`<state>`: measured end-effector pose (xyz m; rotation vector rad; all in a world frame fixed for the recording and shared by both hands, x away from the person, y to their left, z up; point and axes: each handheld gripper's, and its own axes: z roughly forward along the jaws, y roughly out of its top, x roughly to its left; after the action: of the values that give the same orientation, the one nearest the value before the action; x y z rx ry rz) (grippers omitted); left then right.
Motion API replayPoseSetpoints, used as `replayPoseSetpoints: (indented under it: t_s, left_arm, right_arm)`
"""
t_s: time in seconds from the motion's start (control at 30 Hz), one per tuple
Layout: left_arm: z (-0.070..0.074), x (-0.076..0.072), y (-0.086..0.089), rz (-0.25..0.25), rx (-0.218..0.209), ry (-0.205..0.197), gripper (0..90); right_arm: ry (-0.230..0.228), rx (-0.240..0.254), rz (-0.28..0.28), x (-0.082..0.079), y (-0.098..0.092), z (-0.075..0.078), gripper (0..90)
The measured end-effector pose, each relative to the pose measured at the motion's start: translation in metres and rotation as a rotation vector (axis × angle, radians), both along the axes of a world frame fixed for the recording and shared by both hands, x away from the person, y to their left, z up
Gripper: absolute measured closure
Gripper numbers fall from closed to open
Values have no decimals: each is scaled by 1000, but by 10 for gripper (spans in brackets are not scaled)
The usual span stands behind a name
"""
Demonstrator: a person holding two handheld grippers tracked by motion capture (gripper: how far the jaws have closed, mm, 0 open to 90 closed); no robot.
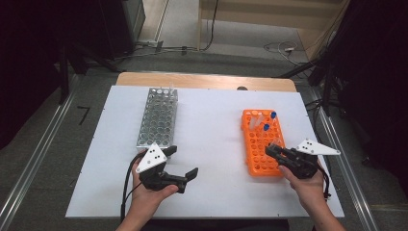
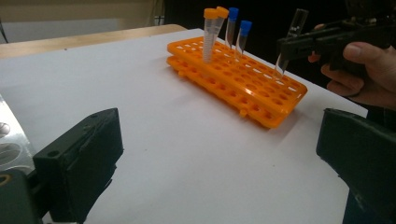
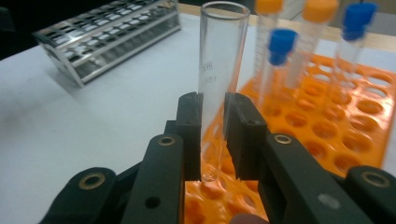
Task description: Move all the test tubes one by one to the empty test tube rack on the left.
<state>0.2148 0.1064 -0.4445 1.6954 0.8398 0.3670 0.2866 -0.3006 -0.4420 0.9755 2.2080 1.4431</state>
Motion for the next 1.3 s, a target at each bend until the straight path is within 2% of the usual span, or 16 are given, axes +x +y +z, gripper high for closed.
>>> replayPoseSetpoints:
  t_s: [0.27,0.53,0.6,0.8,1.0,1.17,1.3]
  left_arm:
    - [3,2,-10,-38,-9,-6,26]
    - [5,3,-18,-76,-21,-8,50]
    - [5,3,-21,-96,-28,-7,71]
    - [5,3,-30,-164,-46,-4,202]
    - [6,2,-41,-180,-37,-10,367]
    - [6,3,-48,-212,-38,-4,496]
    - [5,4,-52,-232,-42,4,565]
  right_arm:
    - [-5,18,94,-1,34,11,740]
    - [10,32,188,-10,66,6,741]
    - [13,21,215,-14,73,4,740]
    - [37,-1,277,-23,92,-6,741]
    - [43,-20,326,-32,107,-12,741]
    - [40,-26,364,-39,118,-12,741]
    - [45,-29,386,-44,123,-12,741]
